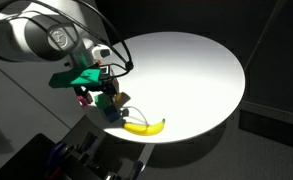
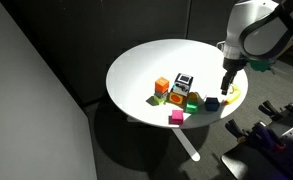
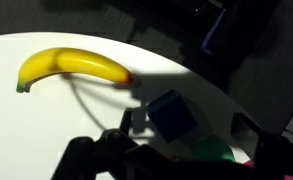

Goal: Pick up the blue block and put it on the orange block

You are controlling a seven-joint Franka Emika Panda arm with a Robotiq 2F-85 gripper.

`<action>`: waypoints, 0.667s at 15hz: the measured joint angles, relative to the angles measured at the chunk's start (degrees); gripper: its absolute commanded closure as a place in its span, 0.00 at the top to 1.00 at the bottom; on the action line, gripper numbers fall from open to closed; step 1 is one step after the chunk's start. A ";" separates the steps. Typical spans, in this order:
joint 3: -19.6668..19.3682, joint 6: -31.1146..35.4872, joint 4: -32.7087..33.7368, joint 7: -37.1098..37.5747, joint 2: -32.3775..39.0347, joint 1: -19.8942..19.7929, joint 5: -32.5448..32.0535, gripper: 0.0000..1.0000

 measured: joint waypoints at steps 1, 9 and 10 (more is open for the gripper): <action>0.00 0.00 0.69 0.00 1.03 0.00 -1.19 1.00; 0.11 0.00 1.54 0.03 2.65 -0.01 -2.28 1.00; 0.12 0.00 1.54 0.03 2.65 -0.01 -2.28 1.00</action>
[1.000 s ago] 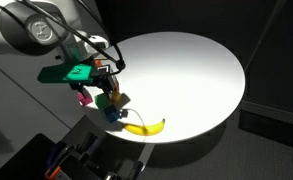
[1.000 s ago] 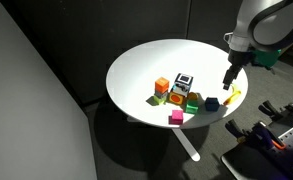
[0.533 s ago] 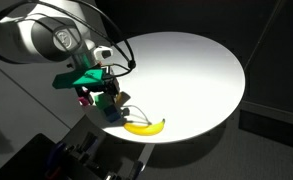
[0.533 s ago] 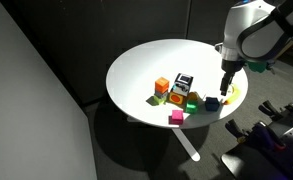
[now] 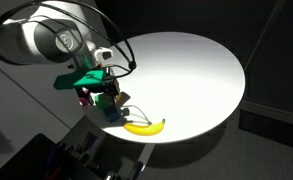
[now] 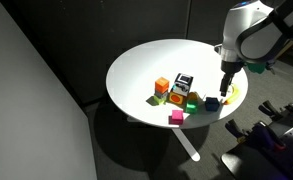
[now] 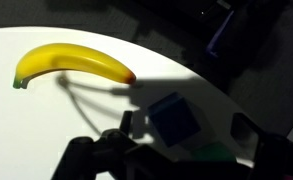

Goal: Pick up the blue block and put it on the orange block

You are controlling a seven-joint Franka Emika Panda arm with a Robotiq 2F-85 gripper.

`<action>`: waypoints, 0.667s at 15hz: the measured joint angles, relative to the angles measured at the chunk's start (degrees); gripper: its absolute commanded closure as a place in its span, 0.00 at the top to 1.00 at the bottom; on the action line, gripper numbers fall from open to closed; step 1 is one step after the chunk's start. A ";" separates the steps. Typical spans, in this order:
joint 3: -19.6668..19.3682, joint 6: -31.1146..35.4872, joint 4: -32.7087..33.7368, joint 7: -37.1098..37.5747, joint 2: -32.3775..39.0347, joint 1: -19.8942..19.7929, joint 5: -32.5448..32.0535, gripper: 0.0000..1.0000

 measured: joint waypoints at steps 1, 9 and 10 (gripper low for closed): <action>0.00 0.00 0.00 0.00 0.00 0.00 0.00 1.00; 0.46 5.17 0.01 0.01 2.92 0.07 -3.66 1.00; 0.45 6.43 0.04 0.02 3.60 0.08 -4.91 1.00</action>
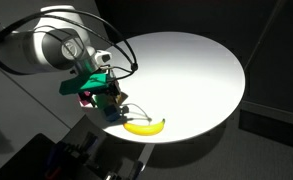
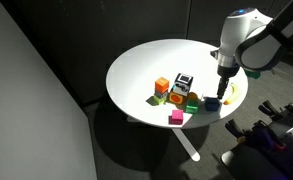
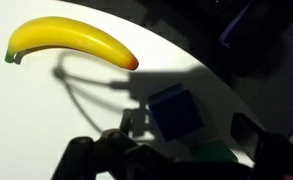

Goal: Pick up the blue block and put it on the orange block

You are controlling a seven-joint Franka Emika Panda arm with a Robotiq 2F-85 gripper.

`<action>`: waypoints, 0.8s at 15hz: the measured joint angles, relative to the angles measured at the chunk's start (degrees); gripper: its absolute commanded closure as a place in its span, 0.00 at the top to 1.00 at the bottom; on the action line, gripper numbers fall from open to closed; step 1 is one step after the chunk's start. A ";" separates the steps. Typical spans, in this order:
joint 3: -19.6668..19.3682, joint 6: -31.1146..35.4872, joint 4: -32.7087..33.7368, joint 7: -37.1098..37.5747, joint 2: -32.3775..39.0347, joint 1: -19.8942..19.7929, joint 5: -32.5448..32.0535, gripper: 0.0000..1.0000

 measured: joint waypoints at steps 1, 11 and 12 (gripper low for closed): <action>-0.04 1.23 0.08 0.00 0.71 0.00 -1.07 1.00; -0.99 13.22 1.01 -2.41 8.86 -0.04 -5.41 1.00; -1.23 14.22 1.13 -2.70 9.68 -0.04 -5.83 1.00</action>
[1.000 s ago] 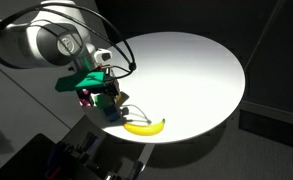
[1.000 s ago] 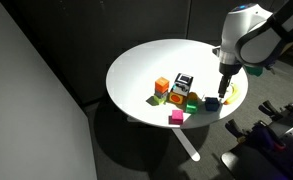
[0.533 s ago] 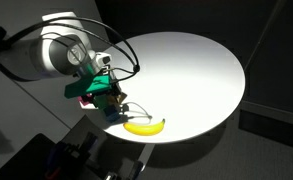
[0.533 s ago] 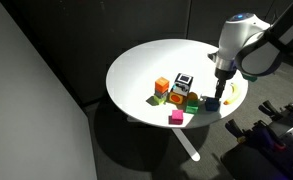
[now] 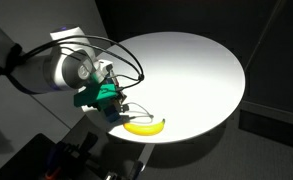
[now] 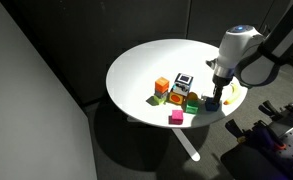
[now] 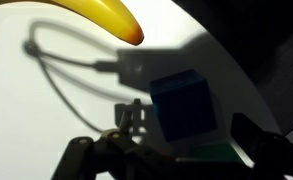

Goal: Pick up the blue block and put it on the orange block

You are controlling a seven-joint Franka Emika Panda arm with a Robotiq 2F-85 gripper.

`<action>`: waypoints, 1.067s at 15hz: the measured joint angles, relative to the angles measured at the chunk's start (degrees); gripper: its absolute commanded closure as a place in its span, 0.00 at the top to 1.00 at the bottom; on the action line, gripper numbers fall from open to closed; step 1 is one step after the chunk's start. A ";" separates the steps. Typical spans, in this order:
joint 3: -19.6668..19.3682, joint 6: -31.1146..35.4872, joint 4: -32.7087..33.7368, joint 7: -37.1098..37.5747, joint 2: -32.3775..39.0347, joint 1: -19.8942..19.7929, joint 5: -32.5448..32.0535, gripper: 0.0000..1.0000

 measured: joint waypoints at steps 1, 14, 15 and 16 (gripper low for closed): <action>-0.28 0.97 0.09 -0.18 0.76 0.02 -0.46 1.00; -4.54 2.48 2.34 -0.44 5.26 3.83 -1.68 0.32; -4.65 2.40 2.36 -0.32 5.22 3.87 -1.68 0.32; -4.85 2.26 2.37 -0.27 5.19 3.89 -1.68 0.32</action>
